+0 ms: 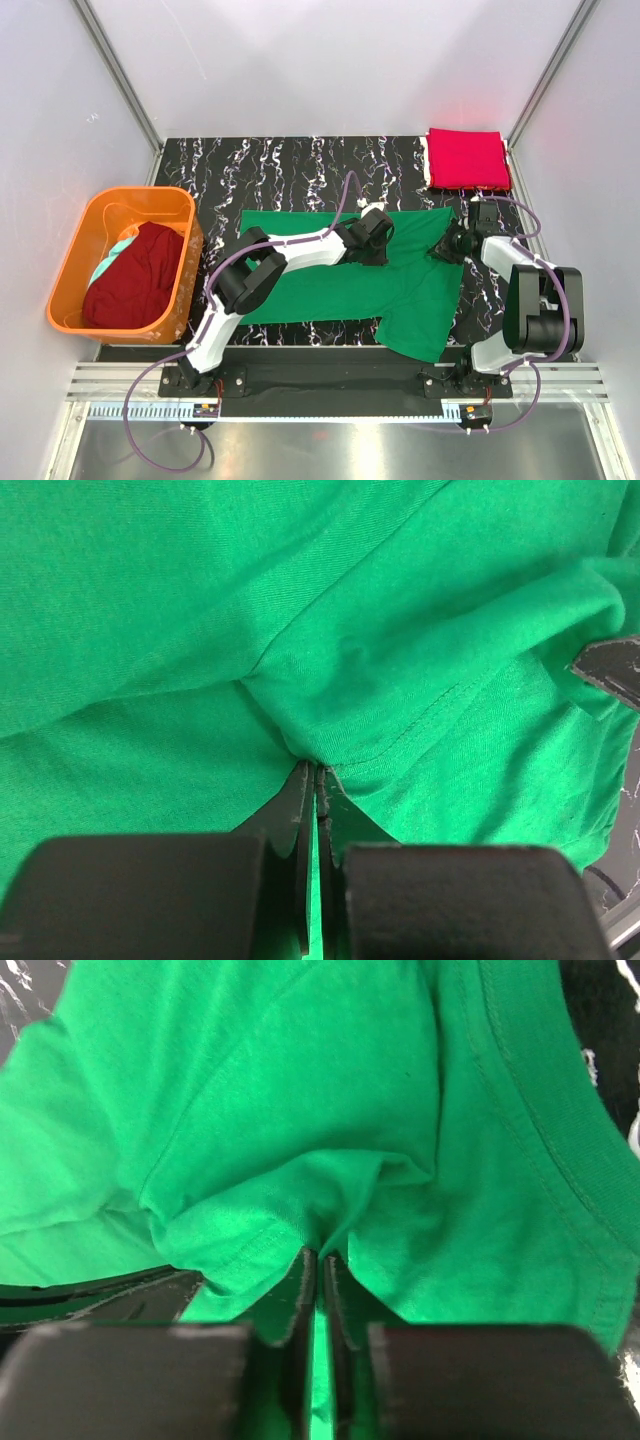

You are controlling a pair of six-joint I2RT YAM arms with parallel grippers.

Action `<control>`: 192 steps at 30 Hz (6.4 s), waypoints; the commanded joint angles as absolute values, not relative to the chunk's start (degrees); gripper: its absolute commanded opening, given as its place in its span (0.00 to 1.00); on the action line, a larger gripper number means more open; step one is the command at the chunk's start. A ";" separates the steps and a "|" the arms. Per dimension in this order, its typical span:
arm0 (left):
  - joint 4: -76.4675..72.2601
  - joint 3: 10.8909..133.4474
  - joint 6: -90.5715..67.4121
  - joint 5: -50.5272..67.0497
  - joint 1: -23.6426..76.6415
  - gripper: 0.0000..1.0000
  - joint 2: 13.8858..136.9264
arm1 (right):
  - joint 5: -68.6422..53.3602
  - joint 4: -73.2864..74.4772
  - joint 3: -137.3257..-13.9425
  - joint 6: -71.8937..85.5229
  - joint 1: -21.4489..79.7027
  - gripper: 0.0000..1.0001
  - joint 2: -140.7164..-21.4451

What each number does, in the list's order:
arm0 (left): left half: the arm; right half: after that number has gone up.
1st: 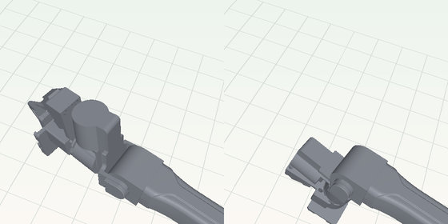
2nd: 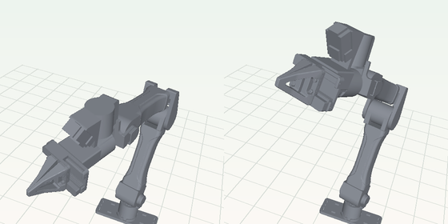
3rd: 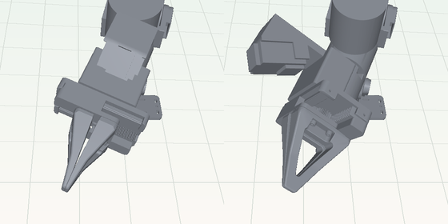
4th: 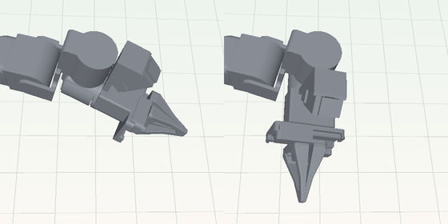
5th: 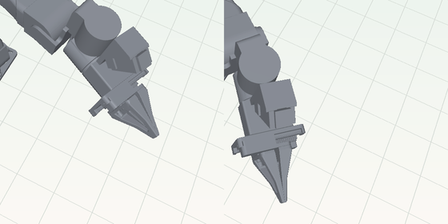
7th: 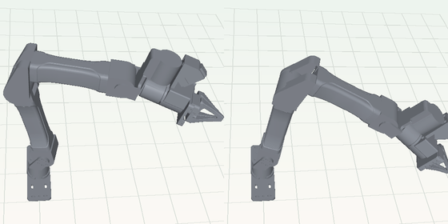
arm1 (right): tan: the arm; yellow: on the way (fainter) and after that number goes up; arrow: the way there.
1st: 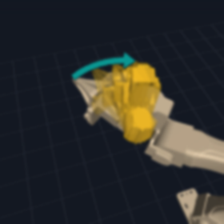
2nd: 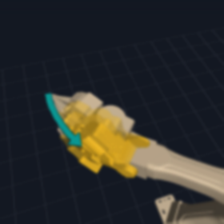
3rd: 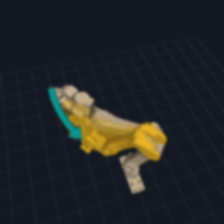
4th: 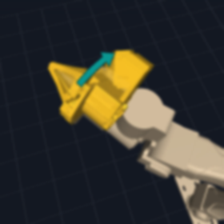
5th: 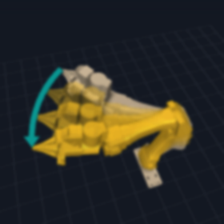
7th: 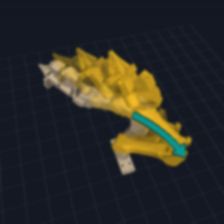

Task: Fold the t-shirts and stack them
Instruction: Fold the tshirt

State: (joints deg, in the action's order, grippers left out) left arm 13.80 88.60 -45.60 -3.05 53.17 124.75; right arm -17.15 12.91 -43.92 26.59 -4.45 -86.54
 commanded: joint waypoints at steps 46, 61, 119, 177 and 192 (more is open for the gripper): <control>27.41 85.25 -33.59 -4.22 43.70 0.44 104.33 | -6.59 26.10 -63.53 27.77 -6.77 0.70 -88.73; 32.18 82.37 -31.64 -13.45 25.15 0.46 109.86 | -0.53 24.26 -78.74 25.84 -3.69 0.37 -110.55; 41.23 41.84 -52.73 -22.68 20.83 0.50 65.57 | -8.87 52.91 -44.40 40.86 5.97 0.68 -64.52; 42.45 42.73 -48.86 -28.39 28.21 0.50 70.85 | 5.72 47.55 -42.72 46.93 6.07 0.66 -71.54; 40.08 37.26 -52.56 -28.65 28.30 0.48 72.77 | 4.92 46.76 -40.52 46.93 6.06 0.66 -69.70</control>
State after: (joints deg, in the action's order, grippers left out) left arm 42.22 36.97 -52.27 -26.24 28.29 71.88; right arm 4.89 46.76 -40.75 47.18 6.00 -71.13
